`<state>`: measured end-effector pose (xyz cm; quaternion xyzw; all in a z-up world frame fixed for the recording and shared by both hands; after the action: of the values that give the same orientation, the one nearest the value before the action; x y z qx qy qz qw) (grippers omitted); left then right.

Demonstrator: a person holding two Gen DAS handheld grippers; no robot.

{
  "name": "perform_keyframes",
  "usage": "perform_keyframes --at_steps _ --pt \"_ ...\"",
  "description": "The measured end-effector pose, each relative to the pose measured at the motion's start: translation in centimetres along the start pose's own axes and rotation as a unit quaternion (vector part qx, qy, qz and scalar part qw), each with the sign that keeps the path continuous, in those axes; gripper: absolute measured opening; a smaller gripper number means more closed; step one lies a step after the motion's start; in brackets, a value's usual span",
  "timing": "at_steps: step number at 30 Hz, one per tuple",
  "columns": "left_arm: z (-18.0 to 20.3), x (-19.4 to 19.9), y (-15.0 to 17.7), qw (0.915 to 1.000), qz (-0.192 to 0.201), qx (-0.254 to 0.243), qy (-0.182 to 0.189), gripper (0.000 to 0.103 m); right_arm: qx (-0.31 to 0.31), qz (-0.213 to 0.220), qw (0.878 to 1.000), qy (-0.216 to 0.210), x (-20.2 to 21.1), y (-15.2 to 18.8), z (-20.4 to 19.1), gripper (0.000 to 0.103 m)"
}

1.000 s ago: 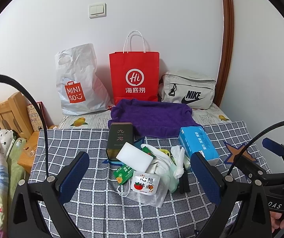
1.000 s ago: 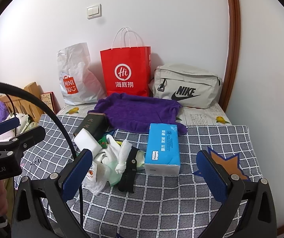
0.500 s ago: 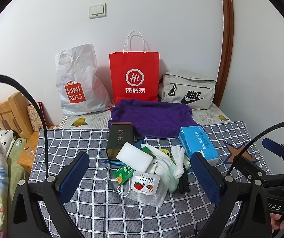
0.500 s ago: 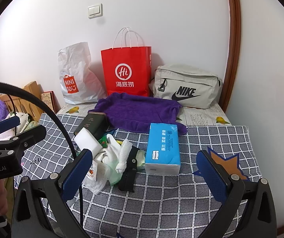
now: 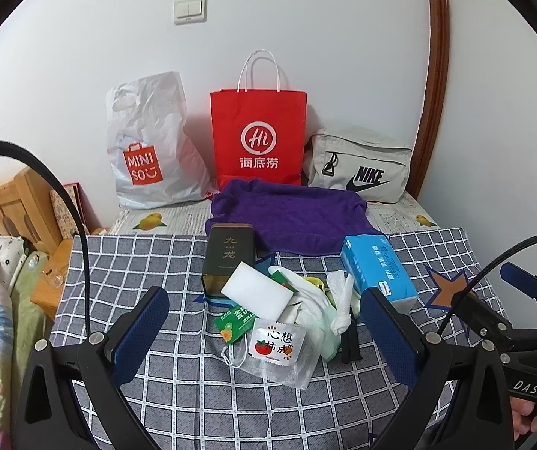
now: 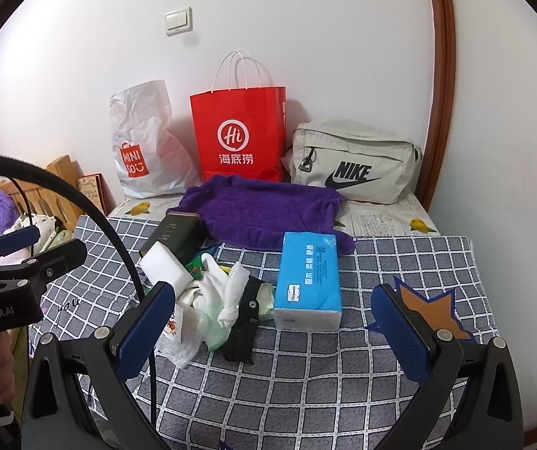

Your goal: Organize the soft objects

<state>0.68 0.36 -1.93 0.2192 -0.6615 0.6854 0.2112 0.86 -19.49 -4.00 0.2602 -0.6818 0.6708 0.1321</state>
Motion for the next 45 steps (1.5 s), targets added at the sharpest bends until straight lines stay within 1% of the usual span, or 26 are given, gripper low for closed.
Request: perform_keyframes --at_steps 3,7,12,15,17,21,22,23,27,28,30,32,34,36,39,42,45 --pt "-0.4 -0.8 0.4 1.0 -0.008 0.001 0.002 0.103 0.003 -0.002 1.0 0.0 -0.5 0.2 0.1 0.103" --pt "-1.2 -2.7 1.2 0.9994 -0.032 0.008 0.002 0.103 0.003 -0.022 1.0 0.009 -2.3 1.0 0.5 0.103" --pt "-2.8 -5.2 2.4 0.998 -0.057 0.022 -0.014 0.103 0.001 -0.045 0.999 -0.012 -5.7 2.7 0.6 0.099" --pt "-4.0 -6.6 3.0 0.9966 -0.071 0.037 -0.02 0.103 0.018 -0.058 0.997 -0.037 -8.0 3.8 -0.4 0.092" --pt "-4.5 -7.3 3.3 0.996 -0.075 0.042 -0.025 0.103 0.025 -0.068 0.996 -0.051 -9.5 4.5 -1.1 0.083" --pt "-5.7 -9.2 4.3 0.9946 -0.085 0.045 -0.039 0.103 0.022 -0.103 0.991 -0.078 -13.1 6.1 -1.9 0.073" --pt "-6.0 -9.6 4.4 0.9942 -0.088 0.046 -0.04 0.103 0.018 -0.108 0.99 -0.084 -13.7 6.3 -2.0 0.068" --pt "-6.4 -10.1 4.7 0.9935 -0.094 0.049 -0.041 0.103 0.014 -0.112 0.99 -0.09 -14.3 6.4 -2.1 0.066" --pt "-7.7 -11.8 5.4 0.9908 -0.11 0.066 -0.043 0.103 0.005 -0.118 0.987 -0.112 -15.9 6.6 -2.8 0.066" --pt "-7.9 -12.2 5.5 0.9904 -0.113 0.069 -0.041 0.103 0.006 -0.121 0.986 -0.115 -16.2 6.7 -3.1 0.064" --pt "-8.1 -12.7 5.5 0.9901 -0.114 0.074 -0.035 0.103 0.011 -0.126 0.985 -0.119 -16.9 6.7 -3.5 0.054" --pt "-8.1 -13.1 5.5 0.9903 -0.114 0.076 -0.025 0.103 0.013 -0.136 0.983 -0.125 -17.7 7.0 -3.8 0.033" --pt "-7.9 -13.6 5.5 0.9905 -0.112 0.079 -0.012 0.102 0.016 -0.141 0.981 -0.129 -18.2 7.3 -3.8 0.026" --pt "-7.5 -14.1 5.5 0.9906 -0.111 0.08 0.008 0.103 0.019 -0.133 0.982 -0.137 -18.1 7.4 -3.6 0.023" --pt "-6.8 -15.0 5.3 0.9891 -0.116 0.085 0.033 0.103 0.003 -0.135 0.979 -0.15 -17.7 7.3 -2.9 0.022" --pt "-5.7 -15.7 4.7 0.987 -0.125 0.084 0.056 0.103 -0.002 -0.134 0.979 -0.154 -16.9 7.0 -2.4 0.022" --pt "-4.8 -17.0 4.3 0.9842 -0.144 0.086 0.059 0.103 0.003 -0.126 0.98 -0.152 -15.9 6.4 -1.9 0.022"
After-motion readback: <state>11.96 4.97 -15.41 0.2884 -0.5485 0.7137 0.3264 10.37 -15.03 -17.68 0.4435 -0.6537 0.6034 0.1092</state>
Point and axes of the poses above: each gripper's, at about its wrist camera, not at the fingertips, and x roughly against the way its jaws point, z to its right, y to its underside, the point moved 2 cm from there along -x, roughly the way its jaws point, and after that the axes turned 3 degrees about z, right-handed, at the moved point
